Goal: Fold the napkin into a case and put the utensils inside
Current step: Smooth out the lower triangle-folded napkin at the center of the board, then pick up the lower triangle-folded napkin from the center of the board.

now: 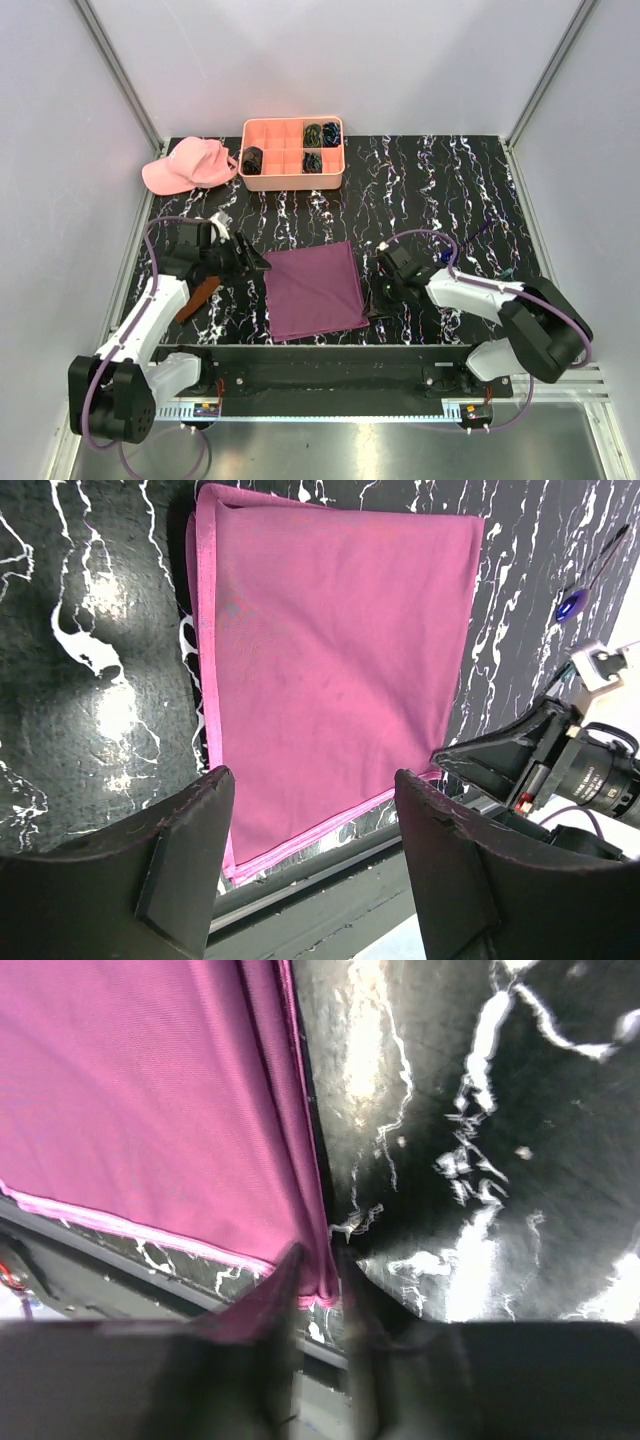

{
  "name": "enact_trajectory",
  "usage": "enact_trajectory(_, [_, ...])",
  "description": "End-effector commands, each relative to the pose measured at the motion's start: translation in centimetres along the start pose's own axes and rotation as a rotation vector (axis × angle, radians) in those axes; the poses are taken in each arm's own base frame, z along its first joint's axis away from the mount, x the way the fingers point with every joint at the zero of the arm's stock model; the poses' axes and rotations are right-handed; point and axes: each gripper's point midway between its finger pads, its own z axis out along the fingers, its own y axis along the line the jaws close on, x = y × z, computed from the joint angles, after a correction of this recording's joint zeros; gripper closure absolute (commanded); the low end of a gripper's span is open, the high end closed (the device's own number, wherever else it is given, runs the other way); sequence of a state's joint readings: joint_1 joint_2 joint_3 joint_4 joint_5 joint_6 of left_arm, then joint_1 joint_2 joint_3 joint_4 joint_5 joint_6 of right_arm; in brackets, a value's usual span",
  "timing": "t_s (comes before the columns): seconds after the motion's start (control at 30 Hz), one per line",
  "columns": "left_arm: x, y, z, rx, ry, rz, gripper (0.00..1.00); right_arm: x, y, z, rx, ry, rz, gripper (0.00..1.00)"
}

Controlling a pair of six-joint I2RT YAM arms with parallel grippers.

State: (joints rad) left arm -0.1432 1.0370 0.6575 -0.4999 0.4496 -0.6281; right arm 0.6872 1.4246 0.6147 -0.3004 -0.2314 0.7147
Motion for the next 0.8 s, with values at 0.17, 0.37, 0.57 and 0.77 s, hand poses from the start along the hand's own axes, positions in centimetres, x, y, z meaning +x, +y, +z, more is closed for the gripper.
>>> enact_trajectory(0.17, [-3.1,0.1,-2.8,-0.040,-0.141,0.032,0.31,-3.5,-0.2,-6.4,0.275,-0.204,-0.117,0.29])
enact_trajectory(0.37, [-6.4,2.8,-7.5,-0.265,-0.350,-0.052,0.28,-5.2,8.1,-6.1,0.283,-0.238,-0.245,0.18])
enact_trajectory(0.57, [-7.7,3.4,-10.2,-0.335,-0.397,-0.138,0.21,-1.8,18.3,-0.3,0.217,-0.166,-0.386,0.19])
enact_trajectory(0.77, [-7.7,4.7,-10.5,-0.347,-0.353,-0.251,0.20,1.2,22.5,5.0,0.248,-0.114,-0.434,0.29])
